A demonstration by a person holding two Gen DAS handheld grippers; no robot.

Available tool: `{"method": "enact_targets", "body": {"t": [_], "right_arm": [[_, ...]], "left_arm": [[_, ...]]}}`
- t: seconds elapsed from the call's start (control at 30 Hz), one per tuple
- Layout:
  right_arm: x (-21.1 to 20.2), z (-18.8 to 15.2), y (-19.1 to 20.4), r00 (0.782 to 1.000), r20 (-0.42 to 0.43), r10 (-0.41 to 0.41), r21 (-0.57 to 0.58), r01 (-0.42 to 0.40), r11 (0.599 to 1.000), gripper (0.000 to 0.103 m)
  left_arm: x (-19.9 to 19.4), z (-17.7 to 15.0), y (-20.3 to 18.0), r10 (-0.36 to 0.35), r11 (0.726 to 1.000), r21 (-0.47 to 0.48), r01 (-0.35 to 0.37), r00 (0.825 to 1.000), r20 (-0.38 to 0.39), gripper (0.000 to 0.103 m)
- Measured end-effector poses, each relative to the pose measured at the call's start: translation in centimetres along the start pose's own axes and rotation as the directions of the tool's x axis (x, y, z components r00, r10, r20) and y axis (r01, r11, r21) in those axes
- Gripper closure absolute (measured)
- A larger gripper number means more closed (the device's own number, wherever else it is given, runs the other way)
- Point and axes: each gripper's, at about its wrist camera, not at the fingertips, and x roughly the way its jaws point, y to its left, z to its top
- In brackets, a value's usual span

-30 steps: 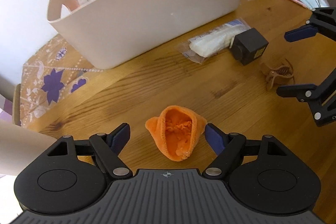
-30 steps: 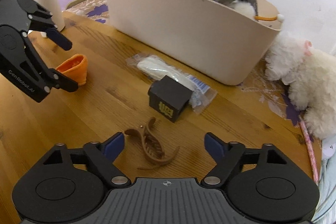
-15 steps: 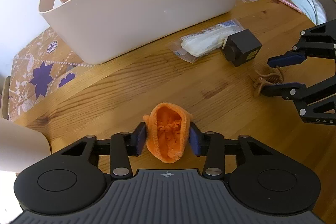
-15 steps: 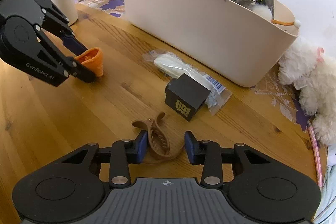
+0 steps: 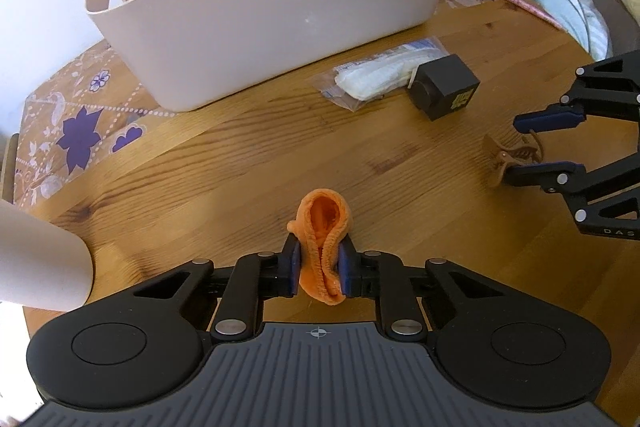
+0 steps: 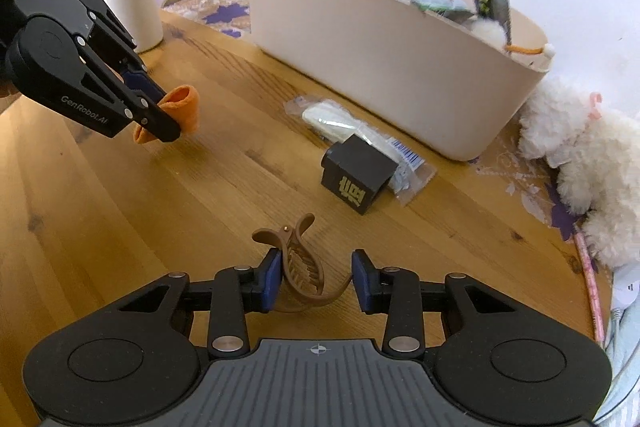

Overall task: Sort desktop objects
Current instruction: 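Carry the claw clip and orange cup to the basket and open both tools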

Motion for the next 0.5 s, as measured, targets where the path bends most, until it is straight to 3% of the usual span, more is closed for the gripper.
{"method": "enact_targets", "body": {"t": [0.5], "right_arm": [[-6.3, 2.0, -2.7, 0.988, 0.147, -0.037, -0.002, 0.038, 0.999, 0.068]], "left_arm": [[-5.3, 1.5, 1.5, 0.004, 1.000, -0.014, -0.002, 0.994, 0.109, 0.085]]}}
